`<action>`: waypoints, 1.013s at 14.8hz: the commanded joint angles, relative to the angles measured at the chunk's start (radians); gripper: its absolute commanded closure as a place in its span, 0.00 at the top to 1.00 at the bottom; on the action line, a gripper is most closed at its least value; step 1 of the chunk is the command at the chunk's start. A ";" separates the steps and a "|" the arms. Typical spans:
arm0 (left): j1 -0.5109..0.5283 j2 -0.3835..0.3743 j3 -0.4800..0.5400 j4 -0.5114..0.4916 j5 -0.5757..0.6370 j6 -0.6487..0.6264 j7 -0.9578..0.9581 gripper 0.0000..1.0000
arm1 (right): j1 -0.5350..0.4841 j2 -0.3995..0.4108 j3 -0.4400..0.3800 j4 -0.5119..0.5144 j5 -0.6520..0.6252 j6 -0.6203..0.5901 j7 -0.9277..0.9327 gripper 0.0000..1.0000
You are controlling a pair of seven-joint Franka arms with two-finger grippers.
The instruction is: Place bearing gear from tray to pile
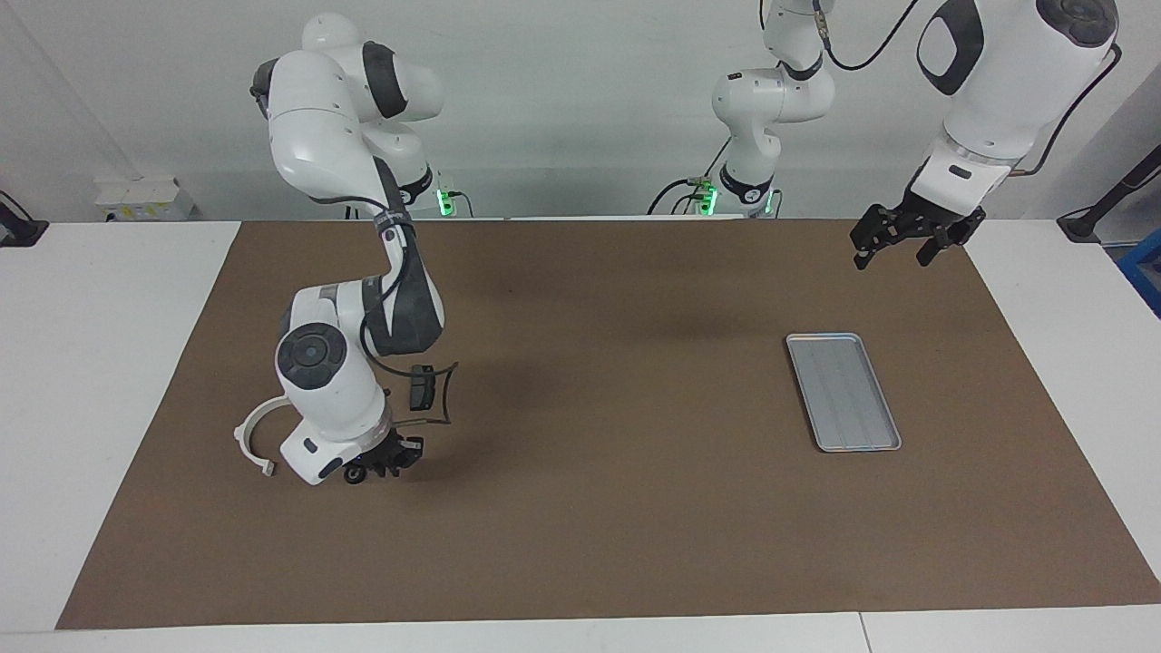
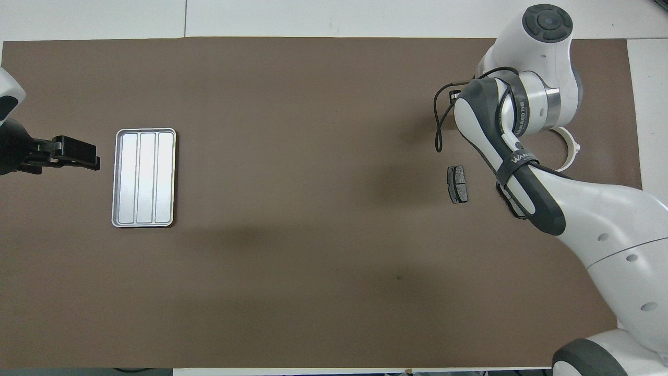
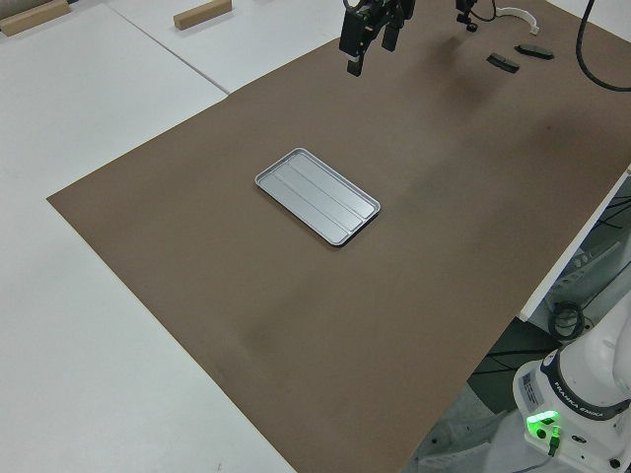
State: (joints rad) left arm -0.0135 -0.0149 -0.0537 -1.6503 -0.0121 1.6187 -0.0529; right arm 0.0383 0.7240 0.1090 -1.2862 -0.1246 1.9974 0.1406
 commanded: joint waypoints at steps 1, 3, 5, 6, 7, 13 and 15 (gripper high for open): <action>-0.014 0.010 0.014 0.027 0.017 -0.054 0.008 1.00 | -0.017 -0.006 0.021 -0.064 -0.035 0.086 -0.019 0.00; -0.013 0.019 0.014 0.049 0.014 -0.065 0.008 1.00 | -0.018 0.006 0.021 -0.090 -0.049 0.144 -0.018 0.00; -0.014 0.023 0.014 0.050 0.014 -0.066 0.008 1.00 | -0.018 0.006 0.021 -0.100 -0.049 0.158 -0.016 0.00; -0.014 0.024 0.014 0.050 0.012 -0.066 0.008 1.00 | -0.018 0.005 0.021 -0.100 -0.049 0.156 -0.015 0.00; -0.016 0.024 0.014 0.052 0.012 -0.066 0.008 1.00 | -0.017 0.005 0.020 -0.100 -0.047 0.152 -0.009 0.00; -0.016 0.029 0.012 0.055 0.009 -0.102 0.008 1.00 | -0.002 -0.012 0.020 -0.096 -0.047 0.112 0.031 1.00; -0.016 0.029 0.012 0.055 0.009 -0.105 0.008 1.00 | -0.005 -0.029 0.018 -0.099 -0.049 0.100 0.030 1.00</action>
State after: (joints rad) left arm -0.0176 -0.0057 -0.0511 -1.6311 -0.0121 1.5498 -0.0529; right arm 0.0465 0.7295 0.1139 -1.3624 -0.1513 2.1178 0.1473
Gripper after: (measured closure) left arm 0.000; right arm 0.163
